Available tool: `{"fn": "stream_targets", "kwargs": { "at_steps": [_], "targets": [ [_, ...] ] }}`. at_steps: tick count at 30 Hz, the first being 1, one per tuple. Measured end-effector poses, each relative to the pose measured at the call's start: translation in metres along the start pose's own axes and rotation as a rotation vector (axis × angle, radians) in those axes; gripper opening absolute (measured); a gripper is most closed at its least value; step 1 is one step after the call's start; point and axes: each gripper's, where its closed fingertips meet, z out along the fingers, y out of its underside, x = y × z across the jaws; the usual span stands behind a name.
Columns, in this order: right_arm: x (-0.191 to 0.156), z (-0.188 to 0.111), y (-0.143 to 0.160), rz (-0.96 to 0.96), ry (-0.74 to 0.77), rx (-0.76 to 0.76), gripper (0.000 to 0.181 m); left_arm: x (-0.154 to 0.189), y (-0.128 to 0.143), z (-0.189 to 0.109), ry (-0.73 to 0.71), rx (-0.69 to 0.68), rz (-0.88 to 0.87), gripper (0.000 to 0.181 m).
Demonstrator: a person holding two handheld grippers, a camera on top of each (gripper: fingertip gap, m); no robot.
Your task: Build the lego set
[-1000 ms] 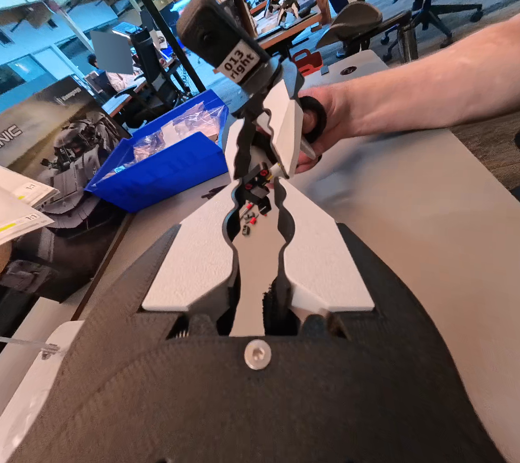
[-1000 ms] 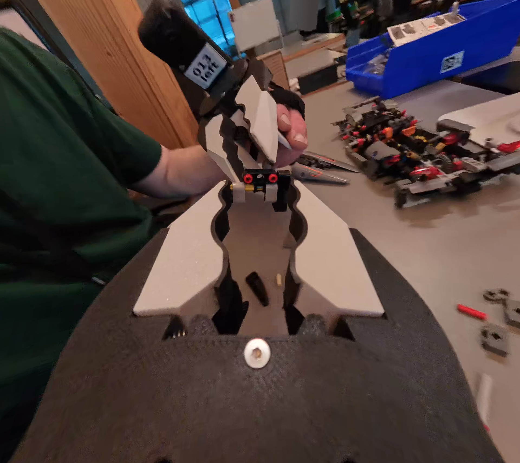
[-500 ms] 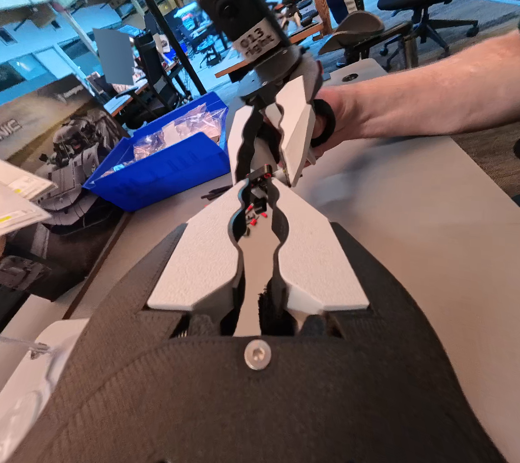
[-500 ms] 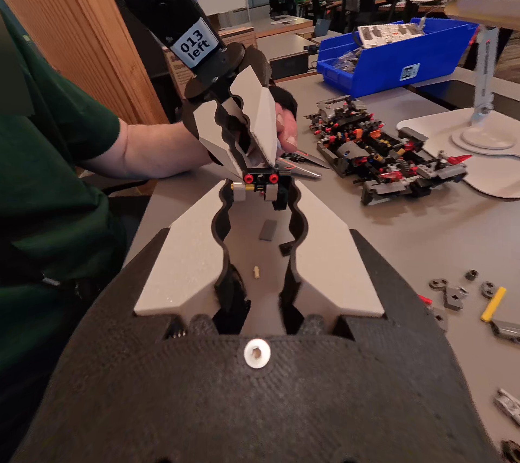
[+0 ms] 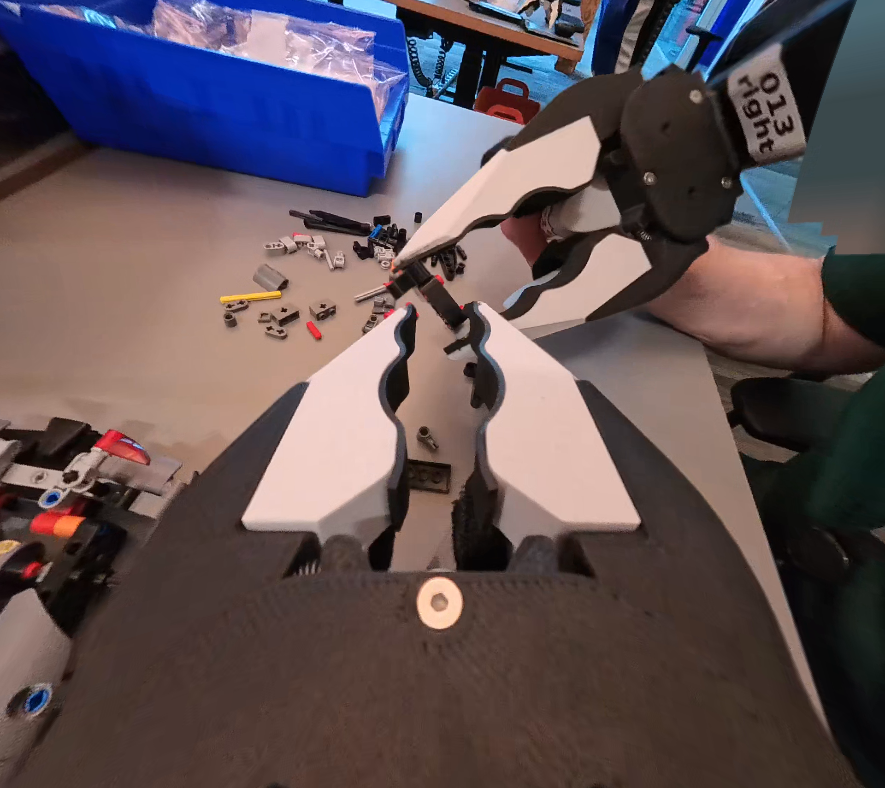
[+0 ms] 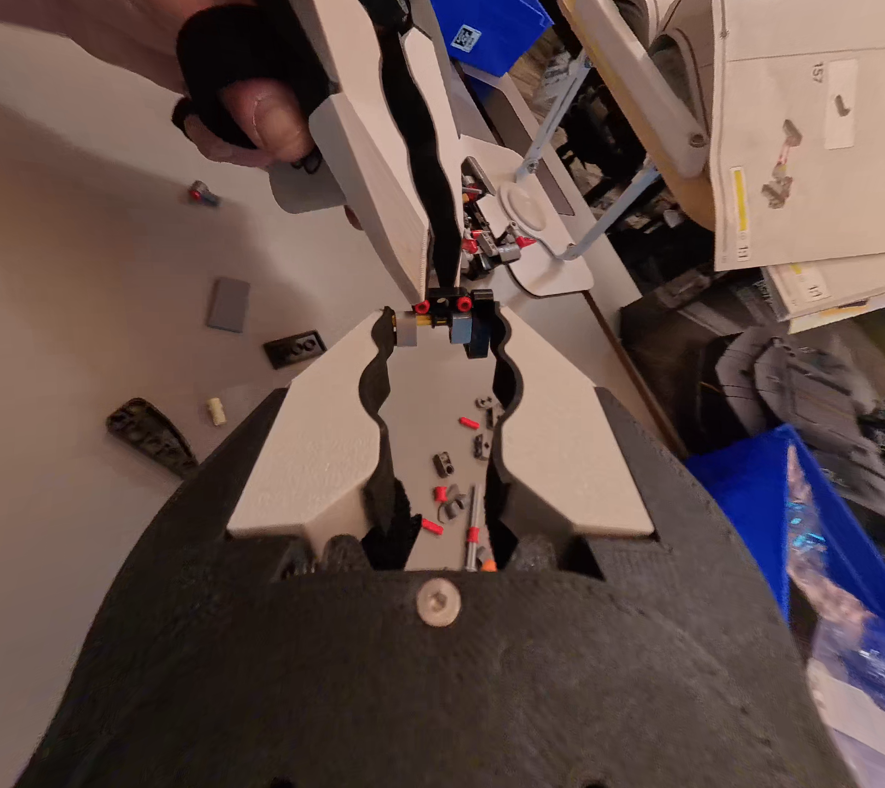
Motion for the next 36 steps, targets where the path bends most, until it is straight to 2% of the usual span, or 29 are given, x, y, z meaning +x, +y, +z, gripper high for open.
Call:
{"fn": "stream_targets", "kwargs": {
  "at_steps": [5, 9, 15, 24, 36],
  "targets": [
    [-0.002, 0.005, 0.003, -0.075, 0.041, -0.045, 0.039, -0.007, 0.004, 0.004, -0.016, -0.008, -0.081, 0.031],
    [-0.008, 0.009, 0.002, -0.124, 0.048, -0.069, 0.039, -0.006, 0.011, 0.010, -0.018, -0.038, -0.091, 0.015],
    [-0.008, 0.011, 0.005, -0.084, 0.032, -0.077, 0.040, -0.011, 0.015, 0.010, -0.018, -0.042, -0.140, 0.006],
    [-0.010, 0.005, 0.010, -0.058, -0.033, -0.060, 0.040, -0.007, 0.015, 0.011, 0.057, -0.025, -0.208, 0.006],
    [-0.008, 0.002, 0.008, -0.067, -0.006, -0.091, 0.035, -0.006, 0.016, 0.010, 0.086, -0.021, -0.254, 0.006]
  ]
}}
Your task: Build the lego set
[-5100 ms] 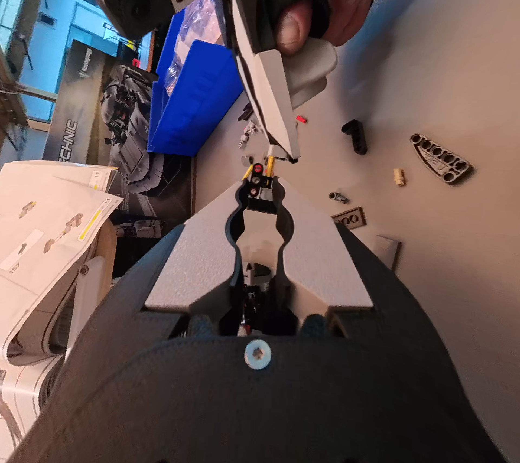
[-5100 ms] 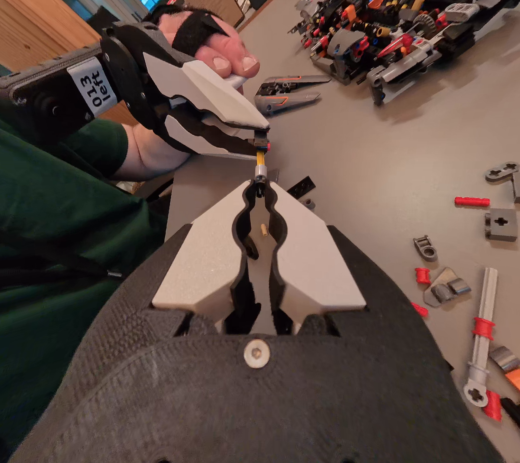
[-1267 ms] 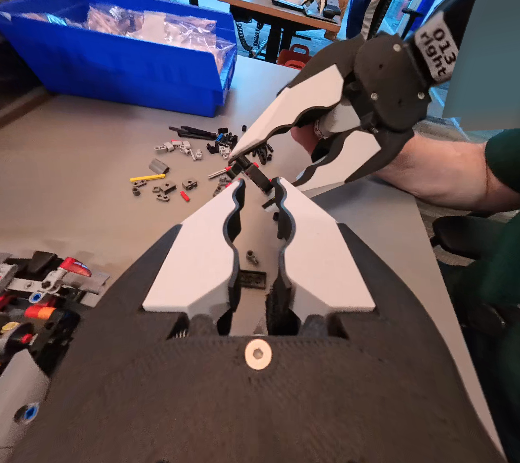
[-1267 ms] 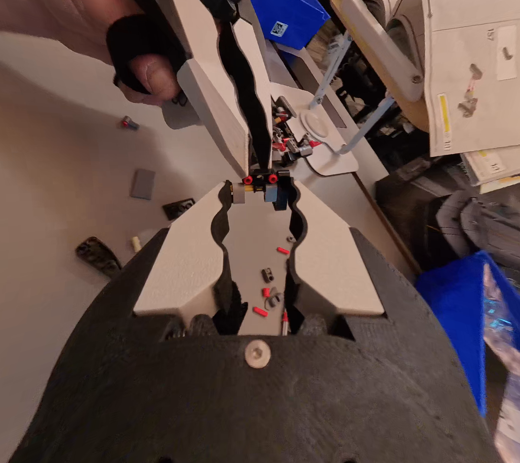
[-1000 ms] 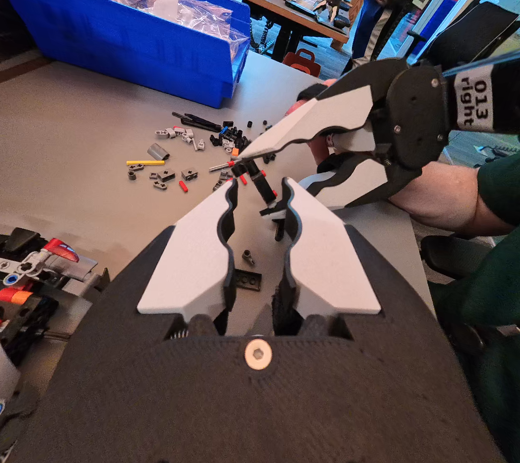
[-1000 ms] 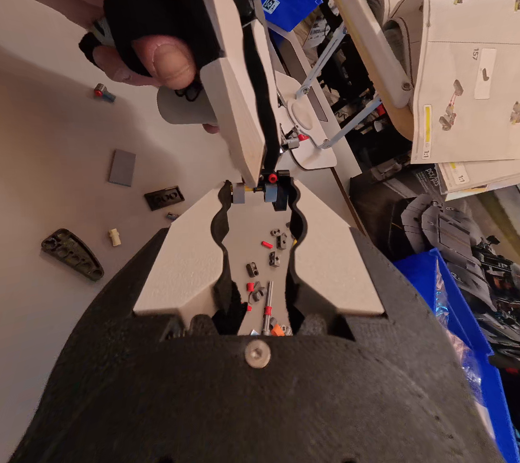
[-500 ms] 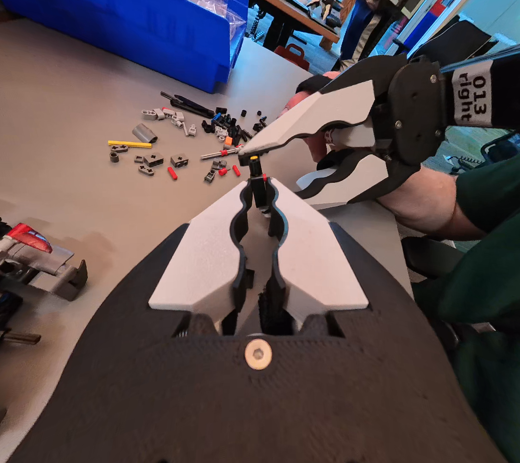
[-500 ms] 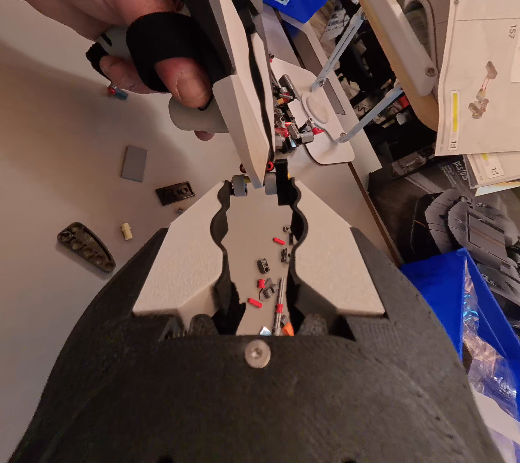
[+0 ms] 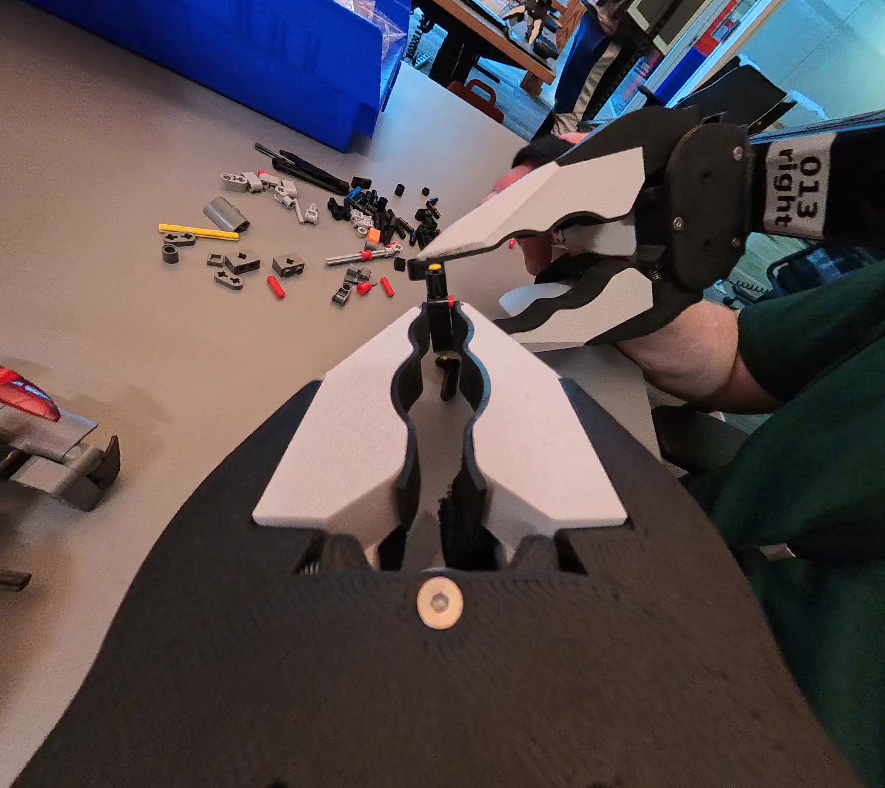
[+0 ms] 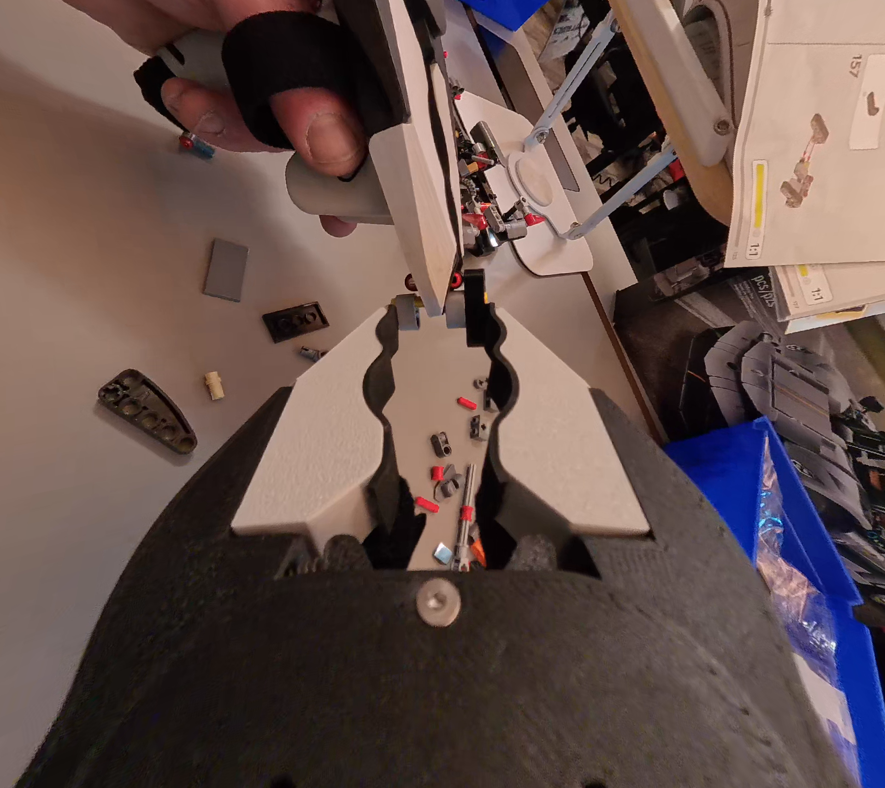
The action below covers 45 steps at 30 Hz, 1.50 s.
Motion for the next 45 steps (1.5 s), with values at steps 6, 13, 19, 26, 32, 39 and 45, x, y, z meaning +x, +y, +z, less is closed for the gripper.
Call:
{"fn": "stream_targets", "kwargs": {
  "at_steps": [6, 13, 19, 26, 32, 39, 45],
  "targets": [
    [0.000, -0.001, 0.003, 0.024, -0.012, -0.022, 0.029, 0.000, 0.002, 0.002, 0.009, 0.000, -0.011, 0.006],
    [0.004, -0.005, 0.000, 0.180, -0.105, 0.099, 0.035, 0.001, -0.004, -0.007, 0.082, 0.034, -0.029, 0.006],
    [0.008, -0.026, -0.018, 0.454, -0.331, 0.303, 0.027, 0.011, 0.006, -0.015, 0.123, -0.047, 0.131, 0.007],
    [-0.009, -0.033, -0.028, 0.608, -0.578, 0.379, 0.006, 0.032, 0.016, -0.013, 0.147, -0.122, 0.326, 0.007],
    [-0.020, -0.026, -0.027, 0.618, -0.625, 0.347, 0.014, 0.034, 0.019, -0.016, 0.145, -0.150, 0.361, 0.007],
    [-0.016, -0.029, -0.033, 0.695, -0.659, 0.402, 0.005, 0.034, 0.008, -0.017, 0.103, -0.090, 0.393, 0.014],
    [0.006, -0.030, -0.038, 0.904, -0.669, 0.530, 0.005, 0.030, -0.010, -0.015, 0.055, 0.014, 0.373, 0.010]
  ]
}}
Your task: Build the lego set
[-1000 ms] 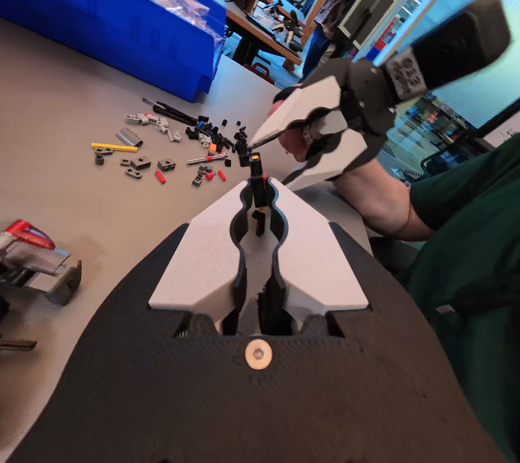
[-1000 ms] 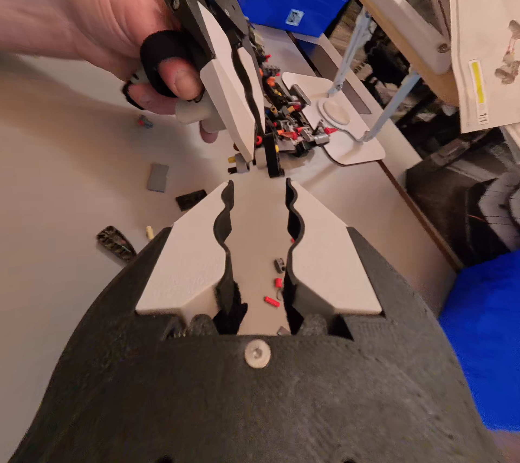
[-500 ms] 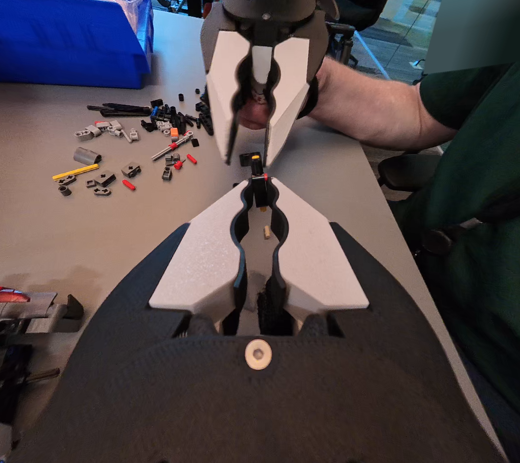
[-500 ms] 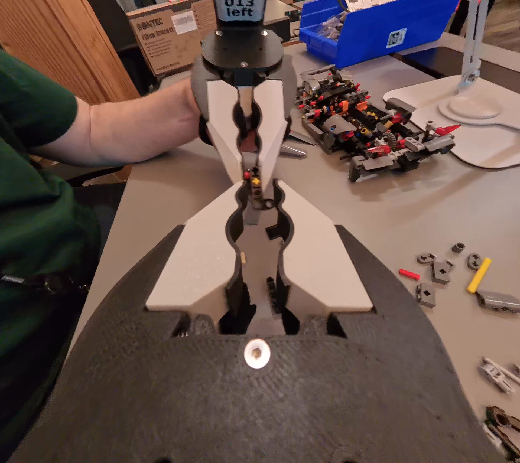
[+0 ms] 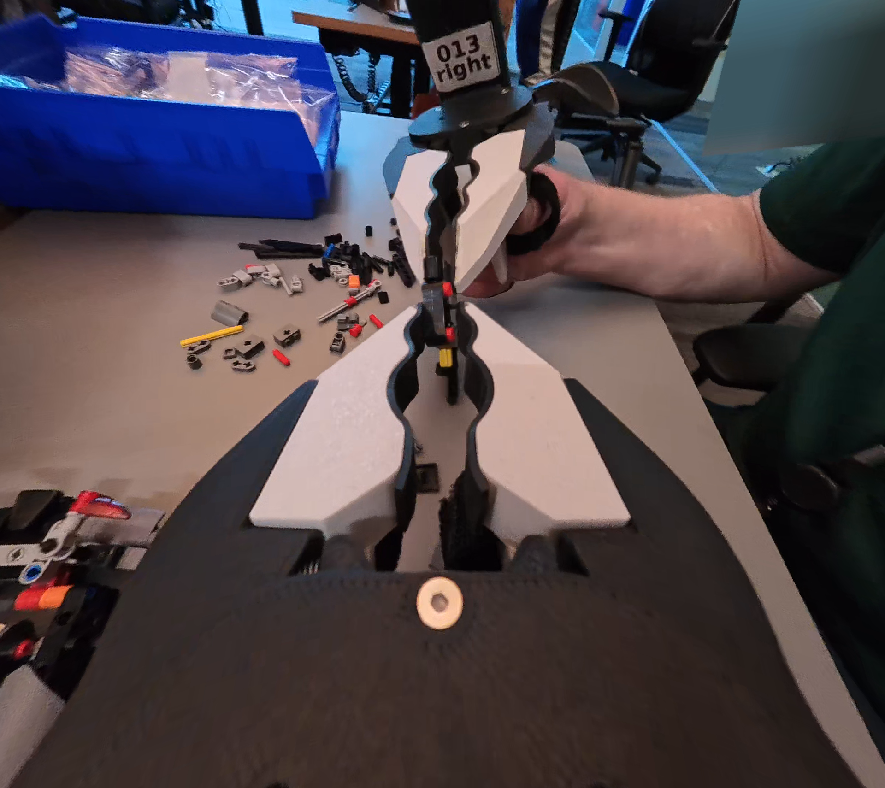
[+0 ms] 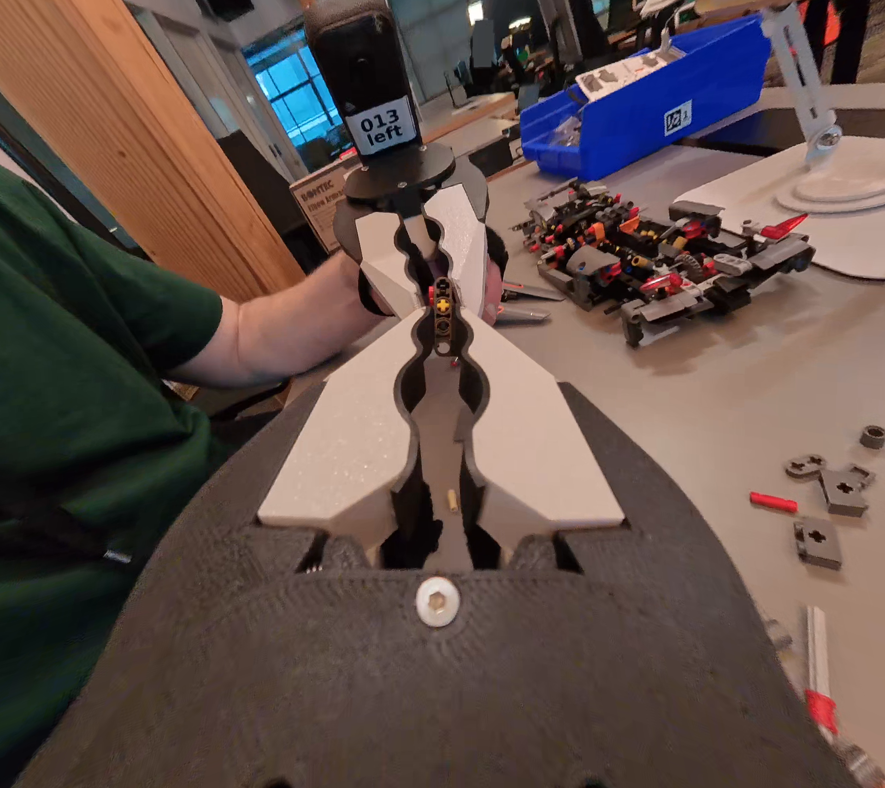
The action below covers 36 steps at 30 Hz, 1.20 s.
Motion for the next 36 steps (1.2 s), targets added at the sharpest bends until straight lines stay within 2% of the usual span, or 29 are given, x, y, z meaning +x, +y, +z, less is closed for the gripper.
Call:
{"fn": "stream_targets", "kwargs": {
  "at_steps": [6, 13, 24, 26, 28, 30, 36],
  "targets": [
    [-0.003, -0.002, -0.006, -0.025, -0.004, 0.035, 0.008, 0.004, -0.003, -0.002, 0.036, 0.015, -0.026, 0.008],
    [-0.004, 0.001, 0.002, -0.073, 0.013, -0.027, 0.005, 0.007, 0.012, 0.000, 0.049, -0.081, -0.011, 0.008],
    [-0.007, -0.002, -0.006, -0.037, -0.018, 0.025, 0.004, 0.010, -0.002, 0.002, 0.079, 0.028, -0.060, 0.008],
    [-0.007, -0.002, -0.006, -0.057, -0.008, 0.028, 0.005, 0.009, -0.002, 0.002, 0.068, 0.027, -0.041, 0.008],
    [-0.007, -0.003, -0.005, -0.052, -0.008, 0.013, 0.014, 0.008, -0.003, 0.000, 0.052, 0.017, -0.025, 0.007],
    [-0.008, -0.004, -0.006, -0.054, -0.017, 0.016, 0.004, 0.009, 0.000, 0.001, 0.050, -0.005, -0.013, 0.007],
    [-0.007, 0.000, -0.001, -0.051, -0.010, -0.008, 0.010, 0.011, 0.000, 0.001, 0.067, -0.005, -0.018, 0.007]
  ]
}}
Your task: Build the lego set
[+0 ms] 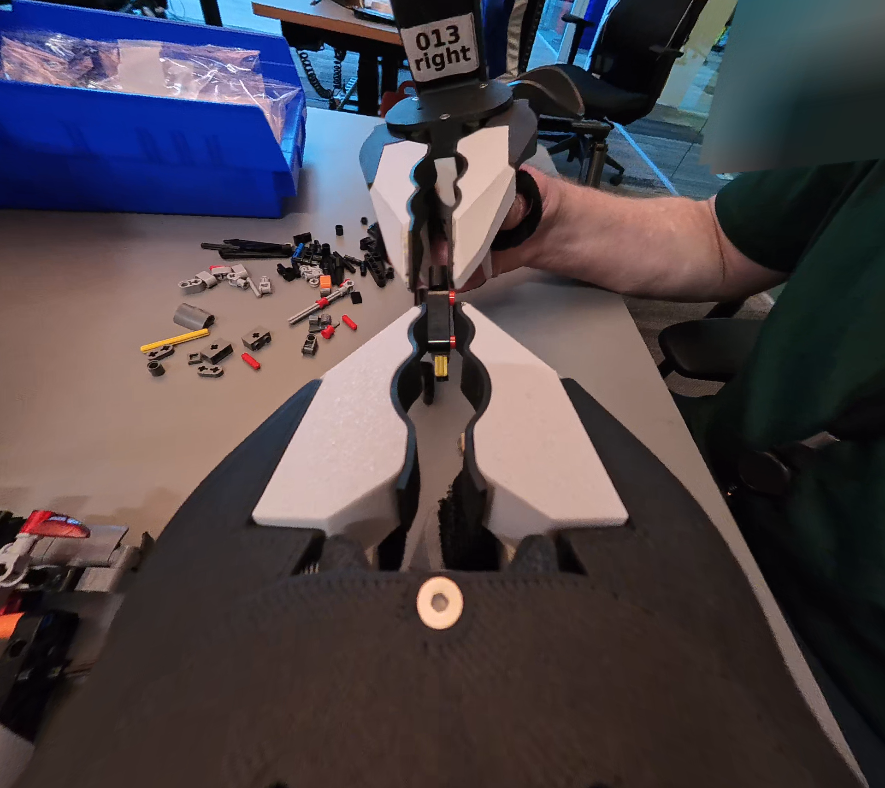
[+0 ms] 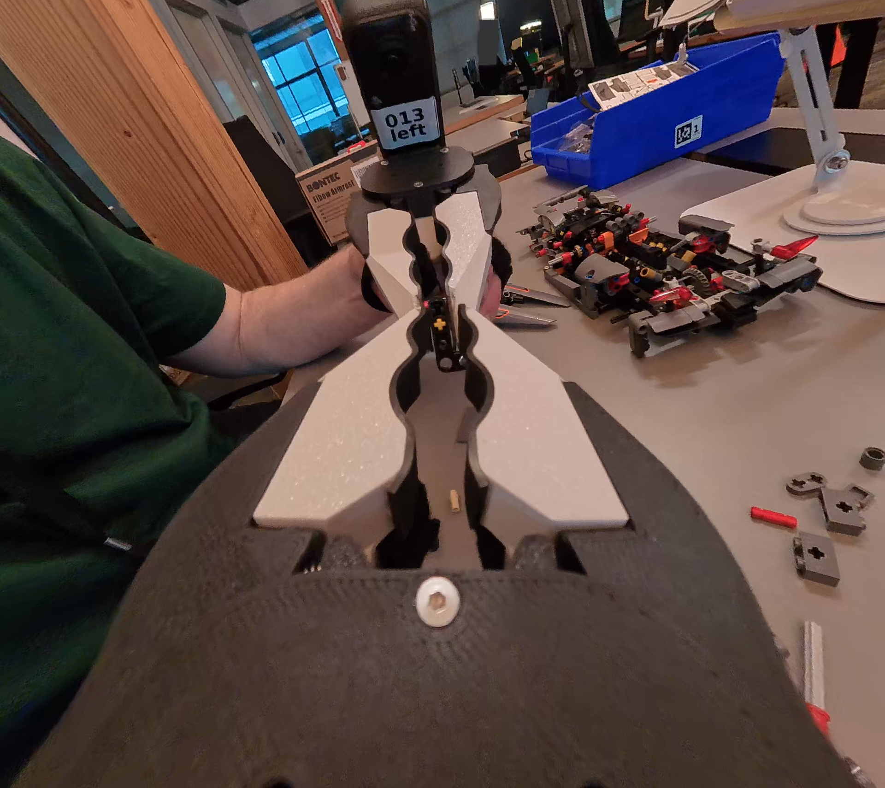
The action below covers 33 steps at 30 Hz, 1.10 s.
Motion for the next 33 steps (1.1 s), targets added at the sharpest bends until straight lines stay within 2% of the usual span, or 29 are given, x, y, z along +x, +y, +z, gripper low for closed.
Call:
{"fn": "stream_targets", "kwargs": {
  "at_steps": [4, 10, 22, 33],
  "targets": [
    [-0.001, 0.001, 0.001, -0.019, 0.006, -0.013, 0.005, -0.001, 0.001, 0.000, -0.004, -0.001, 0.001, 0.007],
    [-0.002, -0.001, -0.003, -0.011, 0.000, 0.012, 0.005, 0.000, -0.008, 0.004, -0.001, 0.066, -0.019, 0.008],
    [-0.017, 0.000, -0.005, -0.040, -0.067, 0.005, 0.005, 0.012, -0.010, -0.001, 0.002, -0.005, 0.082, 0.007],
    [-0.022, 0.000, -0.002, -0.001, -0.127, -0.005, 0.005, 0.020, -0.009, -0.001, 0.066, -0.001, 0.029, 0.008]
  ]
}}
